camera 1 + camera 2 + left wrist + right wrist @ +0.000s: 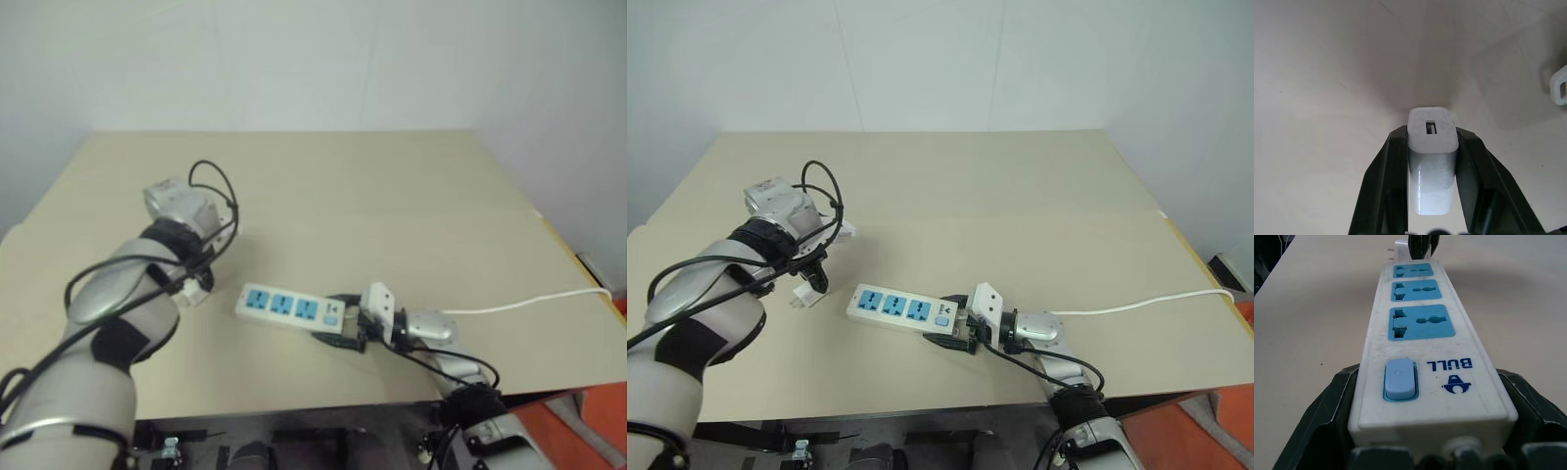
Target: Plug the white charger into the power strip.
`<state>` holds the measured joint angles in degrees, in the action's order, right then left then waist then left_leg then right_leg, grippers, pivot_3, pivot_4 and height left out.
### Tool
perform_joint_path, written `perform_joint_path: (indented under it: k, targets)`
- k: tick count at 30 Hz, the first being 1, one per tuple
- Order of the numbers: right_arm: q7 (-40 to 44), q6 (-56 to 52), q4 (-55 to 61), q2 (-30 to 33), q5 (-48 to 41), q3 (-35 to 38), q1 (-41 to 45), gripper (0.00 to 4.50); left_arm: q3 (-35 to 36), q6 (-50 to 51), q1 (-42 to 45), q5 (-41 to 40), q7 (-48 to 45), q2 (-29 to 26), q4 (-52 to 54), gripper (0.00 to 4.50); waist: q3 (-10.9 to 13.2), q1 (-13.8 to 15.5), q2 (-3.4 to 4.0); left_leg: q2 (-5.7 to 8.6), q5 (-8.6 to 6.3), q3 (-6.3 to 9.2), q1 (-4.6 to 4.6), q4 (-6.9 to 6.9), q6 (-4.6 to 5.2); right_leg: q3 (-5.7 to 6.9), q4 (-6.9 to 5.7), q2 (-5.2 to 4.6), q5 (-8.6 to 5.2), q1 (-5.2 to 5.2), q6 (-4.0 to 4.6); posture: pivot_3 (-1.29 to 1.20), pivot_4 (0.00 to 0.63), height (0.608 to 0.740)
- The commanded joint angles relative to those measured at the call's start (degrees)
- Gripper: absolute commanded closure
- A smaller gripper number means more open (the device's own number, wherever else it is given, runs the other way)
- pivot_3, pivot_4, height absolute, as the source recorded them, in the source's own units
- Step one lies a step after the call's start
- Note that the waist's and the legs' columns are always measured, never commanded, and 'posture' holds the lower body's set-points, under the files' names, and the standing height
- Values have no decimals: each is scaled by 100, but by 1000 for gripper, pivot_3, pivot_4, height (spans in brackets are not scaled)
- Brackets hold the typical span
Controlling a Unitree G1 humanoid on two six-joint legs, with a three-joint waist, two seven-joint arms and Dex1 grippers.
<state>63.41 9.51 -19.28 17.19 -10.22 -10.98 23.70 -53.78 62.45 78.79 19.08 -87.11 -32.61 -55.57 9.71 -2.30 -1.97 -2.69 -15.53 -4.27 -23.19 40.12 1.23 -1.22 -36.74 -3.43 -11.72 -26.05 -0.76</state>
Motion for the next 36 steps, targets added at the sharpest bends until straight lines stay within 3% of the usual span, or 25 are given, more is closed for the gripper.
perform_joint_path:
  k: [1,6,10,13,17,24,28,36]
  targets:
    - [10,-38,227,-39,-126,-10,45,1058,192,67,2,123,83,-113,200,3508,0,0,0,0,0,1,0,1,0,0,0,0,0,0,0,0,150,740]
    - [38,-32,156,-25,-125,5,93,1058,1518,24,-8,-433,647,-359,1410,3508,1,3,-1,-1,0,16,-6,3,0,2,-4,-1,0,-3,0,0,150,740]
    - [112,-35,136,-24,-145,-17,100,1058,3625,-931,-599,-1291,1953,-289,2442,3508,0,-6,0,-2,0,42,-3,6,0,-1,-11,-6,1,-3,0,0,150,740]
    - [135,-42,130,-37,-148,-28,103,1058,4959,-1887,-1329,-1811,3092,69,3236,3508,-2,-9,3,-2,0,41,10,7,-1,-12,-31,-10,2,-3,2,0,150,740]
    - [163,-32,107,-68,-149,-35,111,1058,5807,-2147,-1767,-2829,2871,300,3877,3508,-1,-5,3,-2,3,38,4,16,-5,-11,-40,-8,5,-4,4,0,150,740]
    - [250,-43,81,-80,-166,-46,119,1058,6453,-3420,-2644,-4106,2504,853,4646,3508,-3,4,3,1,4,35,9,18,-8,-12,-38,-7,6,0,3,0,150,740]
    - [313,-92,82,-75,-170,-50,126,1058,6177,-4060,-3413,-4636,1218,716,4987,3508,-3,-32,4,-1,5,23,21,15,-10,-26,-38,0,6,0,4,0,150,740]
    - [423,-117,63,-74,-208,-56,147,1058,5812,-4583,-3772,-4917,304,587,5003,3508,-4,8,3,1,5,-13,25,21,-10,-26,-22,0,6,7,3,0,150,740]
